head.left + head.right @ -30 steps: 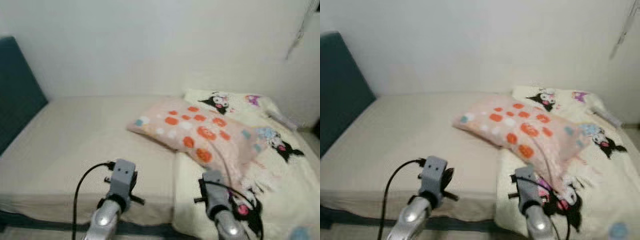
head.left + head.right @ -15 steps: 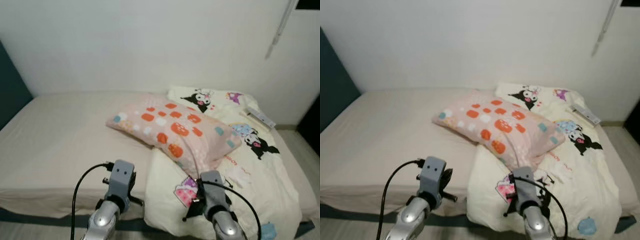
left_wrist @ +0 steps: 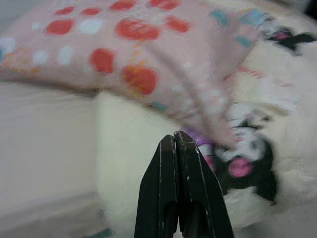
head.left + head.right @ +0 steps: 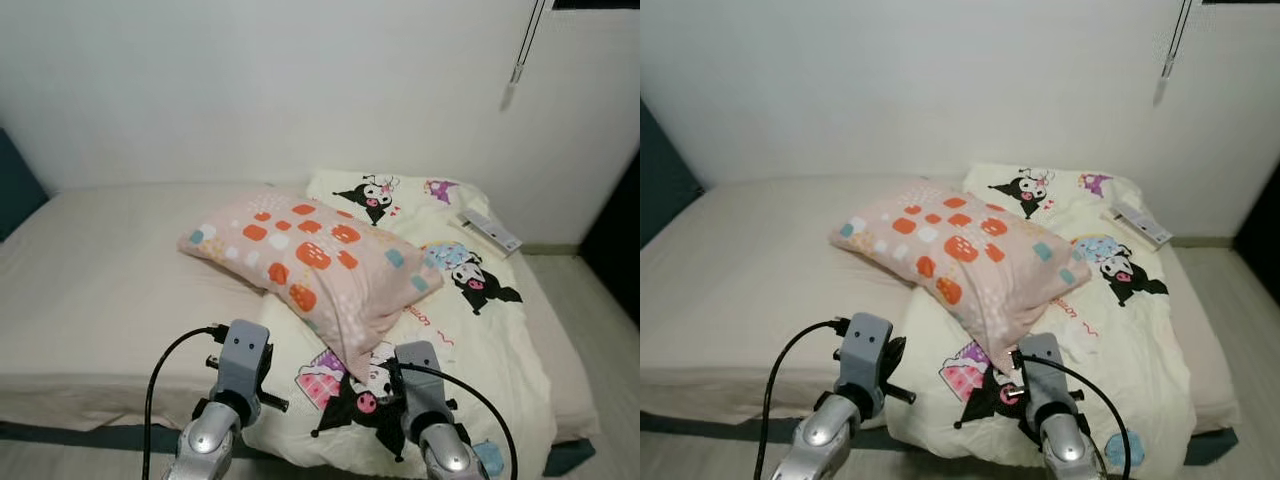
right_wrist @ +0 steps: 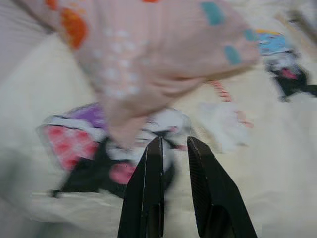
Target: Clean up the room
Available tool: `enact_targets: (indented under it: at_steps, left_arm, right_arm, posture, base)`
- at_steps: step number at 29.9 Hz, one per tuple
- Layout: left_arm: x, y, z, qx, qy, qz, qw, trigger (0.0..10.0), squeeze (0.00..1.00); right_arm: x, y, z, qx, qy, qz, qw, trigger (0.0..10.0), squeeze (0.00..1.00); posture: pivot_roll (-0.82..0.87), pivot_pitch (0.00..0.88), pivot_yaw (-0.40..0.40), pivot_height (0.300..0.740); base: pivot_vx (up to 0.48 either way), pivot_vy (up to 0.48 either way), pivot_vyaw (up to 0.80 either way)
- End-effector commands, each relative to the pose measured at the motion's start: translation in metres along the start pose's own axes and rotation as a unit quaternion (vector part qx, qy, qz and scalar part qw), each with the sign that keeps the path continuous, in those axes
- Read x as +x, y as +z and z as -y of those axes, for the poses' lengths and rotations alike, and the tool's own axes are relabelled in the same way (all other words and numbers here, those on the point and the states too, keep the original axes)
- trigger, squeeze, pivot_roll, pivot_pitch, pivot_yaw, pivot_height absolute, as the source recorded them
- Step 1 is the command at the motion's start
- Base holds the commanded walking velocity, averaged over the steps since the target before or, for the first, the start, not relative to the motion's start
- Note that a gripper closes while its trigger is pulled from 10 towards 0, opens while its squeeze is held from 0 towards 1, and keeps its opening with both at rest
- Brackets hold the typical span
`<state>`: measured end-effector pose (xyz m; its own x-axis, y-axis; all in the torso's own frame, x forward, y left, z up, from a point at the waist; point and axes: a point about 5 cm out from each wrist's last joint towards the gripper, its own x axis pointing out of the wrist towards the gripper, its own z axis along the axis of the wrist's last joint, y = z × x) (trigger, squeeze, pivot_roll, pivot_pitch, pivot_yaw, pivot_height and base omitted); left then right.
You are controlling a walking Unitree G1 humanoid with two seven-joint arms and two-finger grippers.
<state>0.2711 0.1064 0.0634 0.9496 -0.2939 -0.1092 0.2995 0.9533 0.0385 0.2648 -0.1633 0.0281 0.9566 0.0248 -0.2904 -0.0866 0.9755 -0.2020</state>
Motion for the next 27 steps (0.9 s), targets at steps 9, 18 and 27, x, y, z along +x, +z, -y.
enact_targets:
  at_steps: [9,18,27]
  left_arm:
    - [-0.0015,-0.0016,-0.0040,0.002,0.005,-0.005,1.000,10.0,0.00]
    - [-0.0012,-0.0058,-0.0038,-0.012,0.000,-0.022,1.000,10.0,0.00]
    - [-0.0009,-0.0037,-0.0050,-0.006,0.002,-0.016,1.000,10.0,0.00]
  right_arm:
    - [0.0009,-0.0022,-0.0026,0.006,0.001,-0.006,1.000,10.0,0.00]
    - [0.0001,-0.0027,-0.0024,0.006,-0.001,-0.006,1.000,10.0,0.00]
    - [0.0003,-0.0020,-0.0031,0.007,0.000,-0.005,1.000,10.0,0.00]
  posture:
    - [-0.02,0.069,0.051,0.740]
    - [-0.02,0.069,0.053,0.740]
    - [-0.02,0.068,0.051,0.740]
  base:
    - [0.000,-0.308,0.00]
    - [0.000,-0.047,0.00]
    - [0.000,0.320,0.00]
